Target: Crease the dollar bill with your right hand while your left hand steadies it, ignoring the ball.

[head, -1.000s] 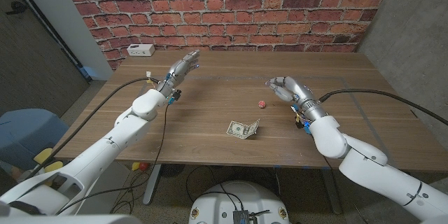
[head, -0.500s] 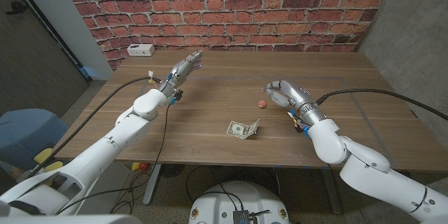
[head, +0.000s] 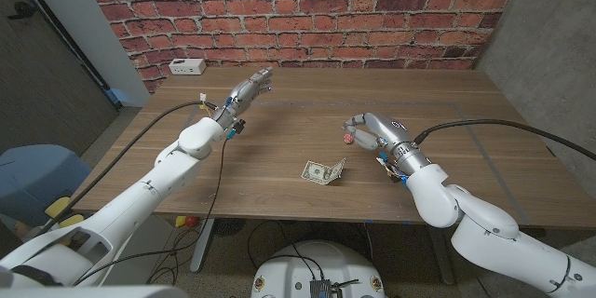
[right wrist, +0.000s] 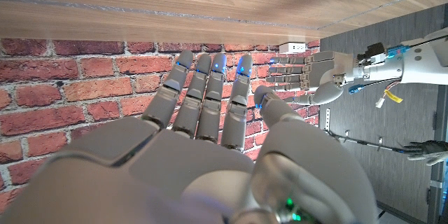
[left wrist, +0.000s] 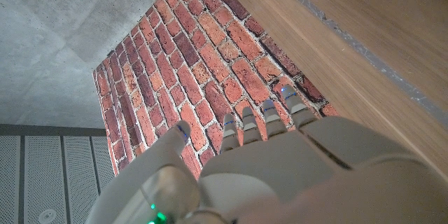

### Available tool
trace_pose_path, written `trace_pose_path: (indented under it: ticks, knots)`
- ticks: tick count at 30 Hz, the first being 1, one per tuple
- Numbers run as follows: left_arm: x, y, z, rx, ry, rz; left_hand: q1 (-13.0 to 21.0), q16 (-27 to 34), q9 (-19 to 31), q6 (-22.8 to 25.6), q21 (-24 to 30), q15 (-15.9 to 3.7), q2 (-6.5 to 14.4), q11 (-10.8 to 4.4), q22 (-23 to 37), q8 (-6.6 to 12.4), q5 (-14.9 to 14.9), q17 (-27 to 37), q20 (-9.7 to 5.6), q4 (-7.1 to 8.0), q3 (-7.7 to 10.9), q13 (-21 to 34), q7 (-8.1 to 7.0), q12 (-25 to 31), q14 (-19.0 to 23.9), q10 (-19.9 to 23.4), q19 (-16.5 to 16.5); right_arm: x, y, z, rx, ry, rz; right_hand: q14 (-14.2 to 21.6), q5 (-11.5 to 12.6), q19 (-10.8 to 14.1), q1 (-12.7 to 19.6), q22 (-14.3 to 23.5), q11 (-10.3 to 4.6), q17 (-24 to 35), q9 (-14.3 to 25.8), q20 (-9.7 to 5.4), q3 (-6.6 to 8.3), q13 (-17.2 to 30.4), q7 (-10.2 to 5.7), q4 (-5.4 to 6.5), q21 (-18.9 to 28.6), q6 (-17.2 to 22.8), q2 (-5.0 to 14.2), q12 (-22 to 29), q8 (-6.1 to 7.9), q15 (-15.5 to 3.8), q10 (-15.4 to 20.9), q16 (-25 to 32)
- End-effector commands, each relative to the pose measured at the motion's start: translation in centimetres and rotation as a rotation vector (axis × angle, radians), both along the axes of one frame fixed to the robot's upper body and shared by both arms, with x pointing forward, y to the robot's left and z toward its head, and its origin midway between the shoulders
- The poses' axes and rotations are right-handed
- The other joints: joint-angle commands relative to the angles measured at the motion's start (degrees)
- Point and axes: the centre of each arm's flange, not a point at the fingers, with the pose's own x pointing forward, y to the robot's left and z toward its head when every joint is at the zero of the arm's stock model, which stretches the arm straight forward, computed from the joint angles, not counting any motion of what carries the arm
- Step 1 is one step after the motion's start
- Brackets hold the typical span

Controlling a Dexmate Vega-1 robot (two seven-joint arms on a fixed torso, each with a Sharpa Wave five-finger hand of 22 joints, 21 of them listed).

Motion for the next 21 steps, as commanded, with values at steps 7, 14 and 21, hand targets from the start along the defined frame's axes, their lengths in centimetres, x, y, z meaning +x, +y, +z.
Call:
trace_pose_path:
  ticks: [7, 14, 21]
  knots:
    - [0.1, -0.8, -0.2, 0.014, 0.011, -0.018, 0.82, -0.22, 0.26, 0.57, -0.07, 0.2, 1.67, 0.22, 0.28, -0.29, -0.27, 0.21, -0.04, -0.14, 0.64, 0.34, 0.06, -0.33, 0.31, 0.36, 0.24, -0.5, 2.1, -1.9, -0.088, 0.018, 0.03, 1.39, -0.1, 0.95, 0.79, 0.25, -0.12, 0.34, 0.25, -0.1, 0.75, 0.26, 0.03, 0.28, 0.38, 1.59, 0.21, 0.46, -0.08, -0.11, 1.54, 0.56]
    - [-0.1, -0.9, -0.2, 0.012, 0.007, -0.017, 0.85, -0.3, 0.27, 0.64, -0.11, 0.18, 1.63, 0.24, 0.29, -0.34, -0.35, 0.23, -0.15, -0.12, 0.77, 0.35, 0.03, -0.45, 0.33, 0.41, 0.31, -0.6, 2.5, -2.3, -0.103, 0.022, 0.038, 2.3, -0.17, 1.22, 0.86, 0.28, -0.44, 0.56, 0.27, -0.16, 0.84, 0.28, 0.03, 0.44, 0.42, 2.6, 0.18, 0.56, -0.17, -0.33, 2.53, 0.91]
    - [-0.1, -1.1, -0.2, 0.013, 0.007, -0.02, 0.88, -0.34, 0.27, 0.68, -0.13, 0.2, 1.6, 0.2, 0.3, -0.38, -0.41, 0.24, -0.19, -0.09, 0.88, 0.36, 0.08, -0.58, 0.4, 0.4, 0.39, -0.5, 2.9, -3.0, -0.122, 0.037, 0.037, 3.07, -0.23, 1.49, 0.92, 0.31, 0.37, 0.94, 0.3, -0.25, 0.79, 0.31, 0.18, 0.63, 0.46, 3.88, 0.21, 0.7, -0.12, -0.41, 3.57, 1.34]
